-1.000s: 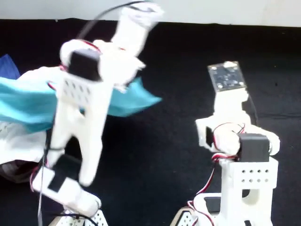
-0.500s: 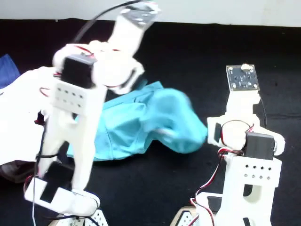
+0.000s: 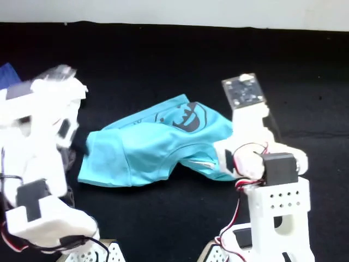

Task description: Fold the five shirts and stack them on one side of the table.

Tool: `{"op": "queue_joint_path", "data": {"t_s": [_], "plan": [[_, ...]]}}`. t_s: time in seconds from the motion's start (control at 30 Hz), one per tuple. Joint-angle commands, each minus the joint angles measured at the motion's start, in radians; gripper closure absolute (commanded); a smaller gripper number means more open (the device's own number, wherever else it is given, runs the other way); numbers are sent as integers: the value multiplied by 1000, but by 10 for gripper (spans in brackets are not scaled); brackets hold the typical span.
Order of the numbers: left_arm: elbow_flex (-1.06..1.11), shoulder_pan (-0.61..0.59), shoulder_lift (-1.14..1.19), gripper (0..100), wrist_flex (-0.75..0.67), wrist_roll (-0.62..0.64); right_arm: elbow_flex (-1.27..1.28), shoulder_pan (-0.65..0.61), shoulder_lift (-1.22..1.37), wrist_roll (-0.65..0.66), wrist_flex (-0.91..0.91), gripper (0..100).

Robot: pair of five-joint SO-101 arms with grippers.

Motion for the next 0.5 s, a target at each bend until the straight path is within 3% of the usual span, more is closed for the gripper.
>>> {"op": "queue_joint_path", "data": {"t_s": [0.0, 0.13, 0.27, 0.37, 0.47], "plan": [[56, -179, 58, 712, -110, -118, -2, -59, 5, 2, -18, 783], [25, -375, 173, 712, -219, -252, 13, -84, 5, 2, -39, 783], [-153, -550, 237, 712, -275, -244, 114, -88, 5, 2, -108, 783], [-297, -610, 248, 712, -269, -193, 182, -148, 5, 2, -163, 783], [-414, -619, 248, 712, -178, -187, 193, -300, 7, 2, -173, 780]]}}
